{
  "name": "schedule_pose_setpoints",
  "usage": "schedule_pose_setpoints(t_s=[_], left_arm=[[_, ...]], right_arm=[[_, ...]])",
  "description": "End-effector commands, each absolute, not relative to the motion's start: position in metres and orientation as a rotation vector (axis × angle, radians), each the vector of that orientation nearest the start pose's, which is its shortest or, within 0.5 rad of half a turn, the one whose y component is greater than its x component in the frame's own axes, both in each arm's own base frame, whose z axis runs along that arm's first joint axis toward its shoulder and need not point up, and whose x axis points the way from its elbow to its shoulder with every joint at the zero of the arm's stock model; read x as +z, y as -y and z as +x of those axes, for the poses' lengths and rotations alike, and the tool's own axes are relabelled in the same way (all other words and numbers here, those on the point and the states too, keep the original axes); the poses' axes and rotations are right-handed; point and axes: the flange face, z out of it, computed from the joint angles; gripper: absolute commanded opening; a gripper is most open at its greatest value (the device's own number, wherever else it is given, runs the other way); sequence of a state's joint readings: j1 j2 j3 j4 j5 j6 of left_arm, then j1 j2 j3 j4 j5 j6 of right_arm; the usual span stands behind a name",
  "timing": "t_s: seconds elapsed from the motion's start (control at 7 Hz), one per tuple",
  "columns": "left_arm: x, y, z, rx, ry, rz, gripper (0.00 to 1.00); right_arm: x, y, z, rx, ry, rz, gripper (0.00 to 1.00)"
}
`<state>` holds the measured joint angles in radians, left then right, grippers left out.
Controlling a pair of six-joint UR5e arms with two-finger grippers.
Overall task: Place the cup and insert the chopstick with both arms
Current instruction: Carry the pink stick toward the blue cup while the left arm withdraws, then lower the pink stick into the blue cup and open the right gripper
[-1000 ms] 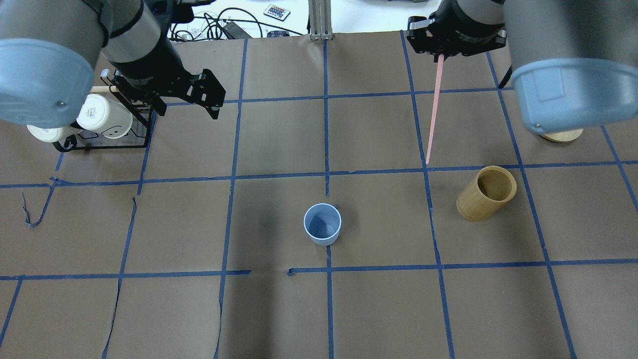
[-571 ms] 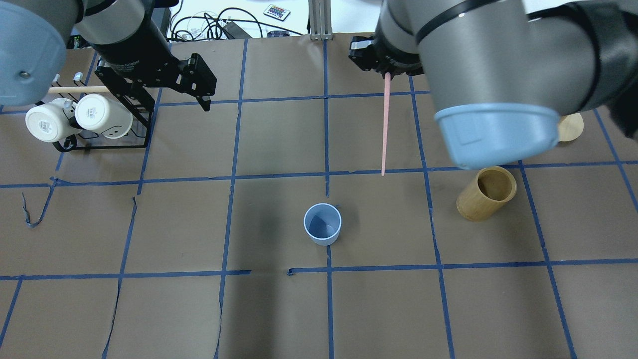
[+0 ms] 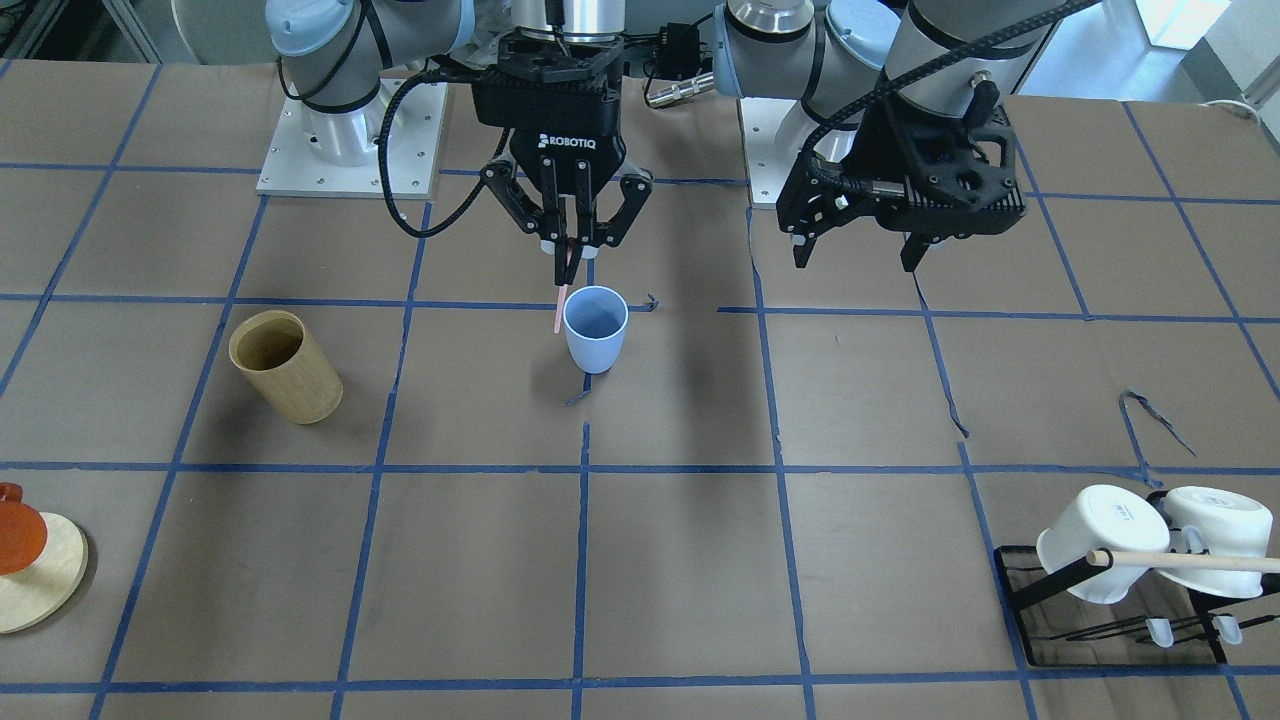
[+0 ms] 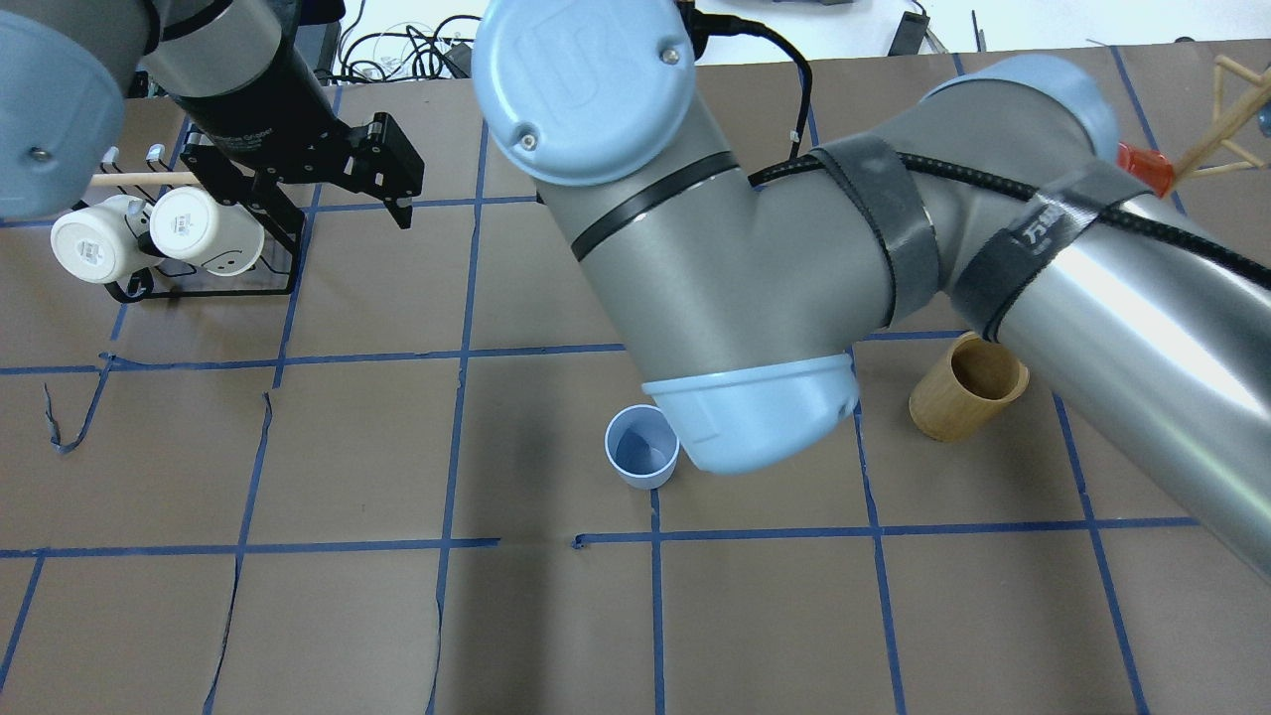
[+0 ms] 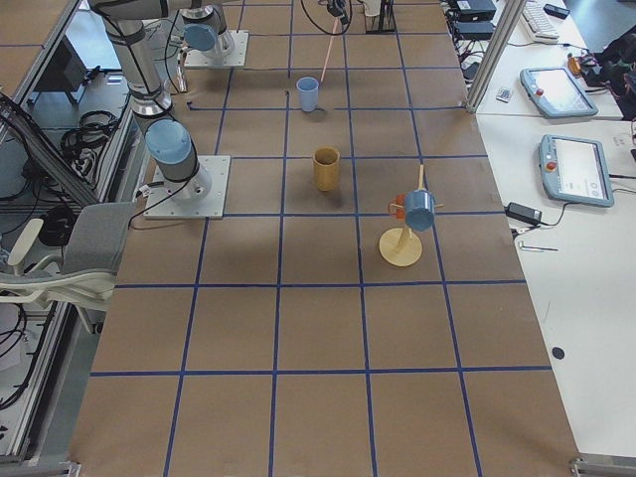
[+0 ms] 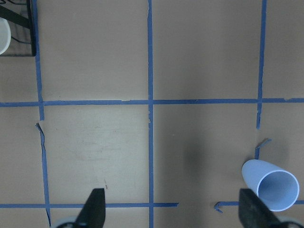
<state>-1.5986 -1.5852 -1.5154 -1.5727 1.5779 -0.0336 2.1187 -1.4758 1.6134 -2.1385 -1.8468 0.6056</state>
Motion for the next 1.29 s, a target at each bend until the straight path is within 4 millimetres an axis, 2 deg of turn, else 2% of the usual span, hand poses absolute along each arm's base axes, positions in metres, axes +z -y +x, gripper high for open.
schedule_pose_setpoints(t_s=[0.0,0.29,0.57,1.14], left_arm=[[0.509,0.497,-0.146,-0.063,-3.128,-0.01,1.0],[0.508,0.495,-0.146,-0.049,-3.128,-0.01,1.0],[0.507,0.492,-0.146,-0.022,-3.133,-0.01,1.0],[0.507,0.492,-0.146,-0.019,-3.137,-0.01,1.0]], right_arm=[[0.473,0.417,0.395,-0.75,-3.025,0.253,0.0],[0.47,0.411,0.402,-0.746,-3.03,0.24,0.0],[0.455,0.406,0.401,-0.716,-3.053,0.231,0.0],[0.439,0.402,0.4,-0.67,-3.067,0.257,0.0]])
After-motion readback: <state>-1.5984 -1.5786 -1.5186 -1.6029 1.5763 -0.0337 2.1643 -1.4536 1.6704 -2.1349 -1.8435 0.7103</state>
